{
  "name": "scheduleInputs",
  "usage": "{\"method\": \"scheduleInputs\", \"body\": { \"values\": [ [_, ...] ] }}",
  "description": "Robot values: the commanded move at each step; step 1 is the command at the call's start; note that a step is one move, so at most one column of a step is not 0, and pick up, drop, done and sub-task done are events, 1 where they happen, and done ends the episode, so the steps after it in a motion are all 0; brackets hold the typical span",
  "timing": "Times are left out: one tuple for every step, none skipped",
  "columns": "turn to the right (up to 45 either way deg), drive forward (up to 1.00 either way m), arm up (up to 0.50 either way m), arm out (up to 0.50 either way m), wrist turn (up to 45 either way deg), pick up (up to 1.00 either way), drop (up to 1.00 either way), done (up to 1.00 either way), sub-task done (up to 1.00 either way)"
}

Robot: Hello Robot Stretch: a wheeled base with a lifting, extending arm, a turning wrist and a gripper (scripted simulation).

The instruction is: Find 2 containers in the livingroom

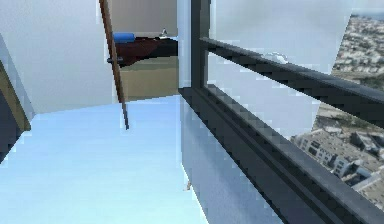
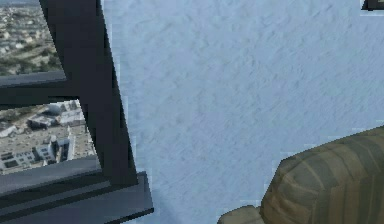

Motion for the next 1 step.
{"method": "scheduleInputs", "body": {
  "values": [
    [45.0,0.00,0.00,0.00,0.0,0.00,0.00,0.00,0.00]
  ]
}}
